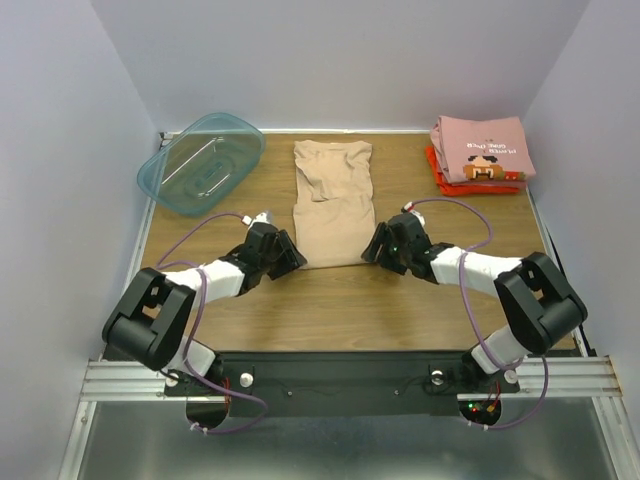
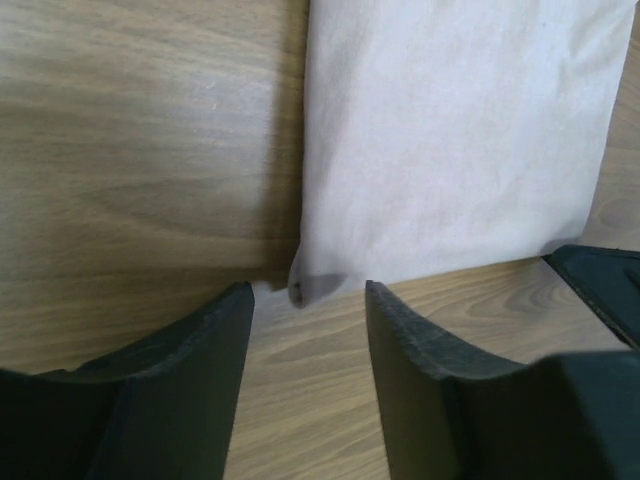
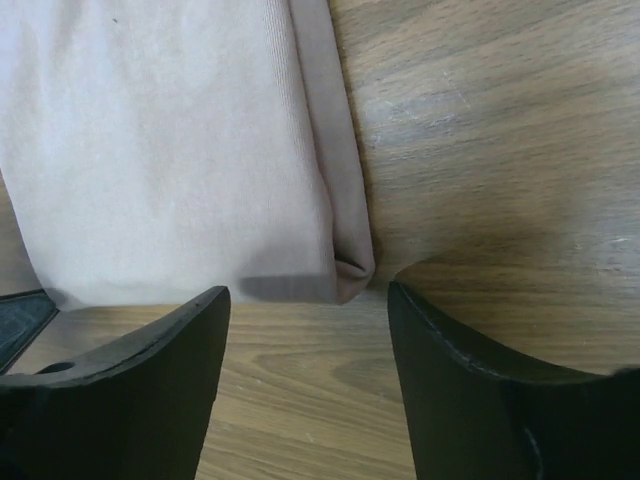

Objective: Fold and stack the t-shirts
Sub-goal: Fold the tshirt, then neatly place the folded tshirt to the corner

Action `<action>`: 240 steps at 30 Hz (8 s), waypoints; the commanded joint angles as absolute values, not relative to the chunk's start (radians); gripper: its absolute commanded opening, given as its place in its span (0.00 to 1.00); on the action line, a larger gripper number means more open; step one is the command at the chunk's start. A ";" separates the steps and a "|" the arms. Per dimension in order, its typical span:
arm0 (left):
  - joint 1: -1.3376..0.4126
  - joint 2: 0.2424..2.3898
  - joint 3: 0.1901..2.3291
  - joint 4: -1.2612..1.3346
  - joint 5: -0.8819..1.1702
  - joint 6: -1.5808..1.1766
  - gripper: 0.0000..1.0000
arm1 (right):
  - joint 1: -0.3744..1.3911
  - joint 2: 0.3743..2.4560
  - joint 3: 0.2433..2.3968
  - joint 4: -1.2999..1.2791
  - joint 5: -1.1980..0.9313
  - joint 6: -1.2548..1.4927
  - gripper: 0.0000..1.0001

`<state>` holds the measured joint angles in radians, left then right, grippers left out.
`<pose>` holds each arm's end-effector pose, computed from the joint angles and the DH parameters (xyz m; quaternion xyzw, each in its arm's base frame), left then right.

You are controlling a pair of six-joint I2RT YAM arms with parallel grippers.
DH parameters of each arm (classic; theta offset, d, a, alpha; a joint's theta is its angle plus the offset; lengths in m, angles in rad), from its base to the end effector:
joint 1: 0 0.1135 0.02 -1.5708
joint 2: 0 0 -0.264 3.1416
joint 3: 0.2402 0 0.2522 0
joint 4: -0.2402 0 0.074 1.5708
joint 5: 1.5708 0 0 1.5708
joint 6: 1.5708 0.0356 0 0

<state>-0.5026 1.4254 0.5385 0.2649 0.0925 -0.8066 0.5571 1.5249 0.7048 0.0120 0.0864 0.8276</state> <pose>0.2368 -0.1339 0.1590 -0.1137 0.8816 -0.3105 0.3369 0.2516 0.1531 0.1599 0.1410 0.9167 0.2065 0.3118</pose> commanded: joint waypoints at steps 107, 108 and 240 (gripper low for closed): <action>-0.459 1.022 0.515 -0.029 -0.107 -0.793 0.99 | 0.370 2.009 1.356 -0.199 -0.130 0.225 0.73; -0.459 1.011 0.514 -0.037 -0.112 -0.796 0.99 | 0.371 2.011 1.347 -0.192 -0.132 0.230 0.72; -0.457 0.627 0.505 0.230 -0.336 -0.540 0.99 | -0.296 2.050 1.970 -0.224 0.053 -0.003 1.00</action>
